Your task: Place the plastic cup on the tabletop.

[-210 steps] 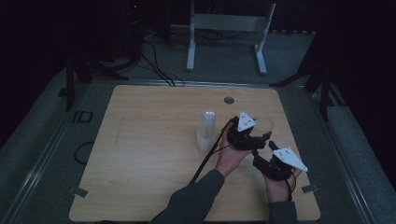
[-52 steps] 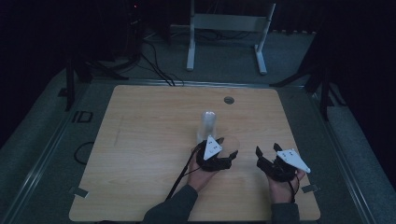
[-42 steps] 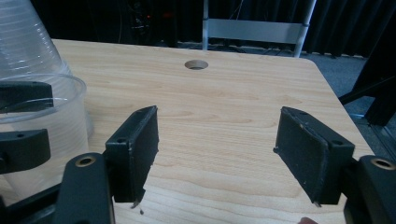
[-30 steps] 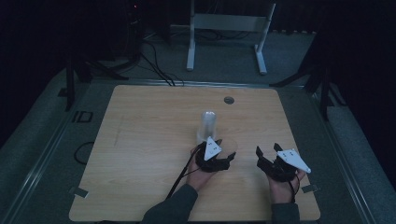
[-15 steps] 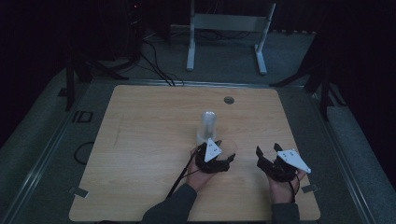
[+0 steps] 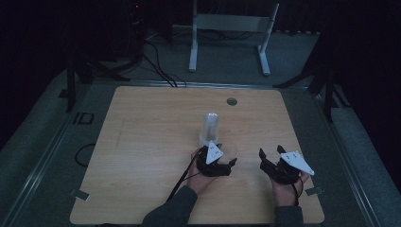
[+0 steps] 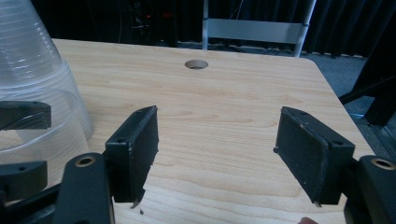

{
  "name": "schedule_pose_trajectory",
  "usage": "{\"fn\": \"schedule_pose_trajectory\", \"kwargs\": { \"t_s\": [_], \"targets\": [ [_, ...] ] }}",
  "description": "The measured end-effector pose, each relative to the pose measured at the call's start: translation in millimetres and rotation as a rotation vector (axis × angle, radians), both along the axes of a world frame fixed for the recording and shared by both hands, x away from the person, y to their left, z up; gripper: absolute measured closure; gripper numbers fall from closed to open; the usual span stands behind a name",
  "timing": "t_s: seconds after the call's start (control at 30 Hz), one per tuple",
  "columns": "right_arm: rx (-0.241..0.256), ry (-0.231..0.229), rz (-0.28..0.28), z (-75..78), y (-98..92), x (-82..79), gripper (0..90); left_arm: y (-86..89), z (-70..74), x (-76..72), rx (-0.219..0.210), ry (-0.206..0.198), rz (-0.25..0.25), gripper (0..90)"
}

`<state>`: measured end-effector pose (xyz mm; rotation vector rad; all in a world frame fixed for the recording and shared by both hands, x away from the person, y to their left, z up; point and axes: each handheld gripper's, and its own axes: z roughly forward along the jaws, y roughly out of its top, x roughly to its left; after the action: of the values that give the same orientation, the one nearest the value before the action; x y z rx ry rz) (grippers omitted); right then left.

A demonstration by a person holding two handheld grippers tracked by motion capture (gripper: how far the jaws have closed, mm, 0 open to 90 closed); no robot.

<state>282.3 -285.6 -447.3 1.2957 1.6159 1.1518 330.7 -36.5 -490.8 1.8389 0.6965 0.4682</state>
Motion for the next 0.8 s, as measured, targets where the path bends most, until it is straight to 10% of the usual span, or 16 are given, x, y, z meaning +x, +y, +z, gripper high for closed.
{"fn": "schedule_pose_trajectory", "kwargs": {
  "t_s": [0.8],
  "targets": [
    [-0.002,0.001,0.001,-0.7,0.4,0.5,29.5,17.4,-3.8,-10.0,0.032,0.029,0.023,14.8]
  ]
}}
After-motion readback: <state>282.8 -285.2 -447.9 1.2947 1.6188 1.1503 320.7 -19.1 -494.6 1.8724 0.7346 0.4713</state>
